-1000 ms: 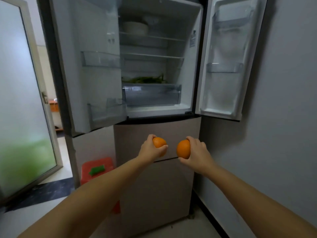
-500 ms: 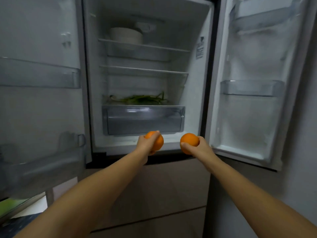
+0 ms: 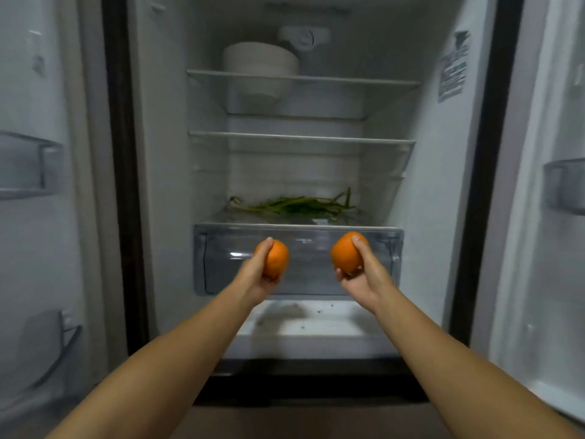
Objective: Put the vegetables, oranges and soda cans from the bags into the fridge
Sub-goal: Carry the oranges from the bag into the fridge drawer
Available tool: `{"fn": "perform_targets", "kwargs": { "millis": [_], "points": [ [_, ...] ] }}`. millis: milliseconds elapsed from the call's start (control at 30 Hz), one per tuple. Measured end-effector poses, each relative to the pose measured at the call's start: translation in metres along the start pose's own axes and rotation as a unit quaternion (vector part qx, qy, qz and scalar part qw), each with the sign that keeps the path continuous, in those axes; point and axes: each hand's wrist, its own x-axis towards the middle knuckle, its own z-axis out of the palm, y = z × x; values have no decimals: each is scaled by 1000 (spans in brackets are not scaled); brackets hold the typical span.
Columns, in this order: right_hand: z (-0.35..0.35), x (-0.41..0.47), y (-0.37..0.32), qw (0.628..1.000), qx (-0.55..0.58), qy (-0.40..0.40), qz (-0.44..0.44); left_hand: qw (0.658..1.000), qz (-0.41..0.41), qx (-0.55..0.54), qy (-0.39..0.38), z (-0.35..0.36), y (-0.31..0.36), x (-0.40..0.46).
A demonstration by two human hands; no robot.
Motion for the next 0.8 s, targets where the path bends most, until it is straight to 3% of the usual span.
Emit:
{"fn": "perform_targets", "kwargs": {
  "millis": [367, 800],
  "points": [
    [20, 77, -5, 997, 68, -39, 2, 994, -21, -106, -8, -1, 25, 66],
    [1, -7, -21, 995, -48, -90, -5, 995, 54, -84, 18, 12, 16, -27]
  ]
}}
